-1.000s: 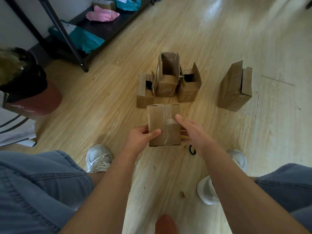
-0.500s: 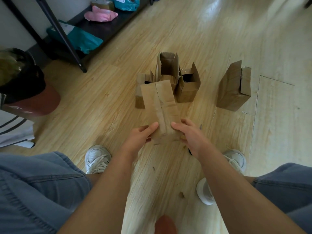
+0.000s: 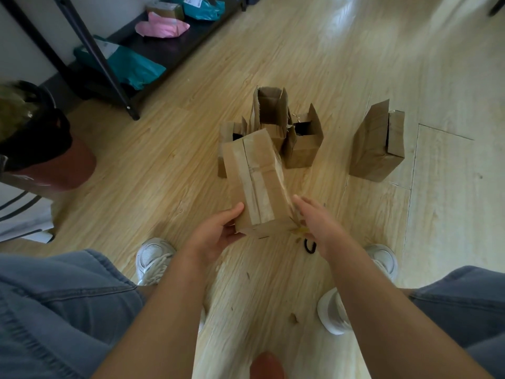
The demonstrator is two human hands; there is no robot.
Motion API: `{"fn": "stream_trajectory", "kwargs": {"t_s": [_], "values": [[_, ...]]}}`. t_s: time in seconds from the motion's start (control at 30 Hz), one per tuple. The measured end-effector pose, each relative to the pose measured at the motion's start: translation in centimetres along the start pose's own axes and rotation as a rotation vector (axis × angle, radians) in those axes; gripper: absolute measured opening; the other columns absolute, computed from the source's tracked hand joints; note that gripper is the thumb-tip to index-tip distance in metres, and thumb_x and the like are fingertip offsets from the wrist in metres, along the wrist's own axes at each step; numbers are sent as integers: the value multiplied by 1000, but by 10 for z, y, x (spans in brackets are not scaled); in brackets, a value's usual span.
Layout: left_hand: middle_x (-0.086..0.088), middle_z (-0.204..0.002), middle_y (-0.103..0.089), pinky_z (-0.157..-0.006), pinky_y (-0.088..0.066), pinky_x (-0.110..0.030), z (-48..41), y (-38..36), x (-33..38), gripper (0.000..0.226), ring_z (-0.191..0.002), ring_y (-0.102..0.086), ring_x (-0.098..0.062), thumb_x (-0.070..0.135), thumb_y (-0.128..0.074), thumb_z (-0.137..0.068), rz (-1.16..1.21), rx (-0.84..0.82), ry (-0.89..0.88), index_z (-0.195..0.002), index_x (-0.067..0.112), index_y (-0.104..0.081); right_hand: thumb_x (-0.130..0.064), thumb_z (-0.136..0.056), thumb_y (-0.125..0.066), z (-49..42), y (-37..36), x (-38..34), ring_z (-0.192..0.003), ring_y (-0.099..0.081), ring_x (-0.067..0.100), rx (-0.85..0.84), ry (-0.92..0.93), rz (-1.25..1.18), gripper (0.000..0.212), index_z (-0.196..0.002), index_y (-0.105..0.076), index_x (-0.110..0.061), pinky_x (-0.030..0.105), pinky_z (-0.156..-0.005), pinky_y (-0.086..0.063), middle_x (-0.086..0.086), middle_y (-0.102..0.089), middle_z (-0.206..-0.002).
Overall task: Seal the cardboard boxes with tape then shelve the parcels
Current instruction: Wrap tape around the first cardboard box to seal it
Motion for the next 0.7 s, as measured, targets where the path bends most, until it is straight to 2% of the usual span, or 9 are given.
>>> {"fn": "stream_trajectory", "kwargs": {"t_s": [0.13, 0.23, 0.3, 0.4, 0.47, 0.53, 0.6, 0.63, 0.7], "values": [[-11, -111, -72, -97, -52, -41, 0, -3, -2, 24, -107, -66, -26, 20, -59, -97, 40, 5, 38, -113, 4, -67, -53, -94, -59, -1, 0, 5, -113, -60, 19, -55, -26, -86, 40, -122, -64, -26, 46, -101, -52, -2, -64, -125], [-4, -106, -70, -82, -56, -28, -1, 2, 3, 24, -96, -66, -16, 12, -62, -94, -81, 152, -58, -118, 5, -64, -48, -84, -74, -2, 1, 9, -109, -65, 16, -44, 34, -116, 35, -113, -67, -28, 45, -99, -53, -8, -72, -115], [4, -102, -69, -69, -54, -20, -2, 7, 7, 34, -89, -65, -9, 3, -64, -91, -190, 213, -155, -123, 14, -62, -43, -78, -80, -2, 2, 11, -106, -68, 15, -28, 64, -131, 47, -119, -64, -26, 47, -100, -52, -11, -74, -110], [-5, -107, -68, -61, -56, -21, -4, 8, 7, 39, -86, -67, -14, -7, -62, -88, -206, 283, -234, -121, 13, -60, -37, -73, -86, -1, 2, 9, -108, -66, 16, 17, 108, -144, 71, -134, -53, -25, 45, -100, -52, -7, -67, -120], [-12, -111, -67, -63, -57, -26, -5, 6, 6, 26, -86, -66, -21, -5, -59, -91, -184, 349, -238, -114, 7, -60, -31, -75, -87, 2, -1, 4, -108, -66, 16, 37, 148, -142, 68, -133, -51, -27, 44, -99, -53, -5, -64, -121], [-8, -115, -68, -71, -57, -29, -4, 1, 7, 21, -95, -67, -21, 15, -58, -98, -115, 320, -185, -117, 8, -61, -25, -80, -84, 5, -5, 0, -107, -65, 15, 58, 200, -121, 60, -130, -52, -29, 41, -95, -55, -6, -64, -119], [3, -116, -70, -84, -54, -31, -4, 0, 7, 30, -104, -66, -17, 40, -55, -98, -96, 197, -141, -119, 19, -64, -21, -83, -81, 6, -6, -2, -105, -64, 12, 67, 242, -105, 53, -127, -53, -31, 36, -90, -55, -7, -64, -118], [5, -117, -70, -89, -52, -32, -4, 0, 8, 35, -106, -65, -15, 45, -57, -96, -116, 160, -139, -121, 21, -63, -19, -84, -80, 6, -7, -3, -105, -63, 11, 65, 252, -106, 51, -126, -54, -31, 35, -88, -55, -7, -63, -117], [2, -120, -68, -93, -51, -32, -6, 4, 6, 45, -109, -64, -16, 40, -69, -88, -149, 178, -144, -124, 18, -57, -14, -85, -78, 6, -6, -3, -106, -63, 11, 49, 262, -123, 49, -125, -56, -31, 37, -90, -56, -5, -63, -117]]}}
Point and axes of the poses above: each hand's wrist, its own z-axis away from the middle knuckle, its own y-axis out of the back of the hand, x = y × z, the point moved 2 cm from there along -z, towards the middle knuckle
